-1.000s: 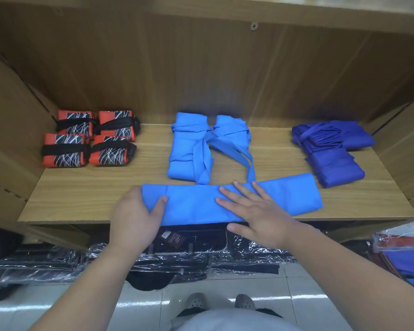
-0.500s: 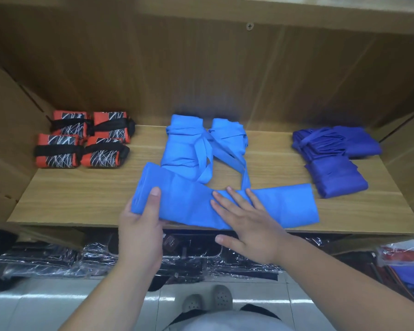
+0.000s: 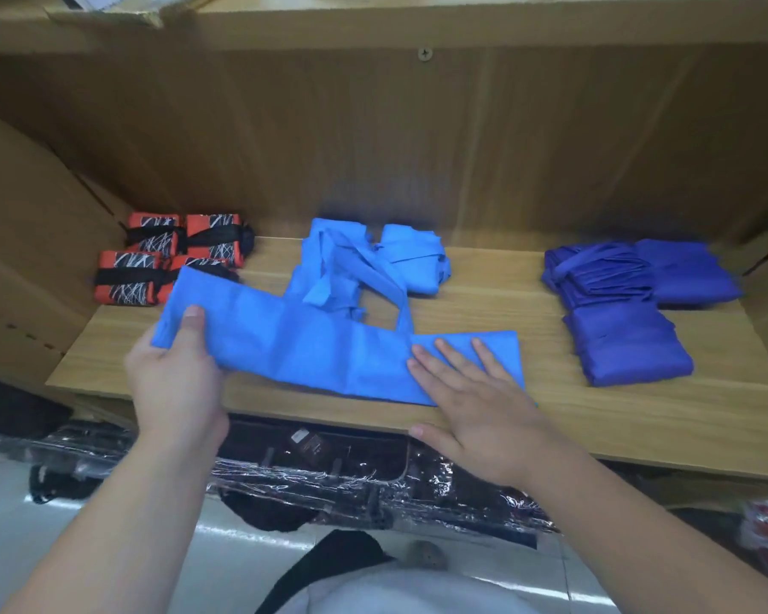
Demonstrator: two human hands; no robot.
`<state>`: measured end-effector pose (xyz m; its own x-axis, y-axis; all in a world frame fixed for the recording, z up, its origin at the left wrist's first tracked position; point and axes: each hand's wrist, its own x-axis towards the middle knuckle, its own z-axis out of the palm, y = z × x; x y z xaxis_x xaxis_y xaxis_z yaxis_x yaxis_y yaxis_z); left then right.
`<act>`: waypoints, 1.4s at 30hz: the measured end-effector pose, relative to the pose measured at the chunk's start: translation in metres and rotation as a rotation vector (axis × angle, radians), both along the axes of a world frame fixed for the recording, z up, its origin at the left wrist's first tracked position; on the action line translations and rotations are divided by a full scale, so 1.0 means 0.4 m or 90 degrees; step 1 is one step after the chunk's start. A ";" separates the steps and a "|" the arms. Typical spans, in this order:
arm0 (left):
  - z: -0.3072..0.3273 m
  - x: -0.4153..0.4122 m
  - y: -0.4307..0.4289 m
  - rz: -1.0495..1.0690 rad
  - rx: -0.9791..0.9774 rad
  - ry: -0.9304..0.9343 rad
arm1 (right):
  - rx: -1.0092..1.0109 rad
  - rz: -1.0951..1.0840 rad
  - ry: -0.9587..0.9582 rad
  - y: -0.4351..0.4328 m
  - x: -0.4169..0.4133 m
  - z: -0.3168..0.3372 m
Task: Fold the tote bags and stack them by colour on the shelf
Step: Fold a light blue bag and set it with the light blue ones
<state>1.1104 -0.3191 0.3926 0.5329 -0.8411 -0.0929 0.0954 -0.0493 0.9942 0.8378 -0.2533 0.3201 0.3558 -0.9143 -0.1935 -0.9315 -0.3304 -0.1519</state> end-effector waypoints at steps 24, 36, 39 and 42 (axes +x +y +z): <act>-0.109 -0.391 0.112 -0.472 -0.228 -0.718 | 0.074 -0.306 -0.801 0.082 -0.110 -0.042; -0.255 -0.318 0.122 -0.700 -0.210 -0.724 | 0.000 -0.341 -0.650 0.089 -0.125 -0.064; -0.255 -0.307 0.122 -0.738 -0.224 -0.750 | 0.037 -0.298 -0.658 0.084 -0.152 -0.058; -0.257 -0.303 0.122 -0.750 -0.225 -0.791 | 0.040 -0.261 -0.671 0.091 -0.172 -0.067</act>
<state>0.9894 -0.2703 0.2898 -0.7186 -0.6853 0.1182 -0.5894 0.6904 0.4196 0.7690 -0.2169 0.2934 0.0443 -0.9987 -0.0242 -0.3652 0.0063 -0.9309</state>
